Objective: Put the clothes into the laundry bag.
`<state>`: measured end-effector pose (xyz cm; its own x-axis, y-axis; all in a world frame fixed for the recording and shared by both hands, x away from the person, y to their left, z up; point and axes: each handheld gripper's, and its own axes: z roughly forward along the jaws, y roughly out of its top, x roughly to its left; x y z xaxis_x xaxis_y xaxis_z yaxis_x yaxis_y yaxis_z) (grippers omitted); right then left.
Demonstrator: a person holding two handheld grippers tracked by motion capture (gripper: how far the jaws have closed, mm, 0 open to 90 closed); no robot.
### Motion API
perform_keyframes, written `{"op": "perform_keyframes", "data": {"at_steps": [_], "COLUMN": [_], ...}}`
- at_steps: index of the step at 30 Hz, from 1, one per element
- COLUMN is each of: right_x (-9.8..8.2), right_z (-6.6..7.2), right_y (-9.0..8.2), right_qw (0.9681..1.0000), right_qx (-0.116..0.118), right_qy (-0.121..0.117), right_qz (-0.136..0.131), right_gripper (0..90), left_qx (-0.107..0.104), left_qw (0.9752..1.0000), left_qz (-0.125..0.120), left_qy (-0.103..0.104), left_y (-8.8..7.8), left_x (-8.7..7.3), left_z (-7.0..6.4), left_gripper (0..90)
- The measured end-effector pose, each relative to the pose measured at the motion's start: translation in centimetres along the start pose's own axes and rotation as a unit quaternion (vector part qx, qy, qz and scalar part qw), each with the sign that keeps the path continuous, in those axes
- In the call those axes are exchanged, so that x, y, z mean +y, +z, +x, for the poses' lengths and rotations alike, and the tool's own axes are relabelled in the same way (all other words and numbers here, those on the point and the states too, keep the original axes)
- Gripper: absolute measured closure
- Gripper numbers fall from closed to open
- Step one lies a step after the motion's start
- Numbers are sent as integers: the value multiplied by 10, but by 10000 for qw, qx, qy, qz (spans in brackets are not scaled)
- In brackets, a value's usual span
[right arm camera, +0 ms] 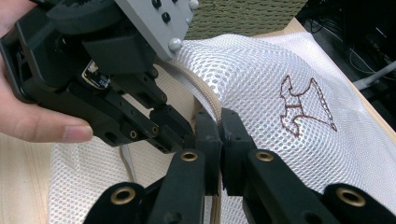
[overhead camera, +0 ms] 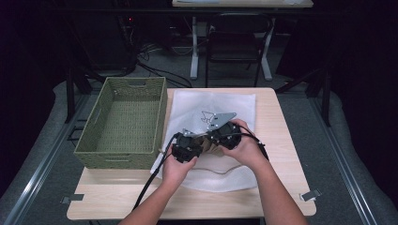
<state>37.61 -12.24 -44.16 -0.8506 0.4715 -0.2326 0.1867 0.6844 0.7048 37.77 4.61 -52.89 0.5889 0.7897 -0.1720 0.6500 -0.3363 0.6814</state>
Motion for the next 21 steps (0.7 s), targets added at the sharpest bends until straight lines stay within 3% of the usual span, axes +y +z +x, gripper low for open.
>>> {"op": "perform_keyframes", "data": {"at_steps": [7, 21], "right_x": [0, 0], "right_z": [1, 2], "right_y": [0, 1], "right_qw": [10000, 10000], "right_qx": [9, 2], "right_qy": [-17, -24], "right_qz": [6, 23], "right_gripper": [878, 878], "left_qx": [4, 18], "left_qw": [10000, 9999], "left_qz": [-18, -79], "left_qy": [17, -125], "left_y": [2, 5], "left_x": [0, 7], "left_z": [-1, 3], "left_gripper": [883, 891]}}
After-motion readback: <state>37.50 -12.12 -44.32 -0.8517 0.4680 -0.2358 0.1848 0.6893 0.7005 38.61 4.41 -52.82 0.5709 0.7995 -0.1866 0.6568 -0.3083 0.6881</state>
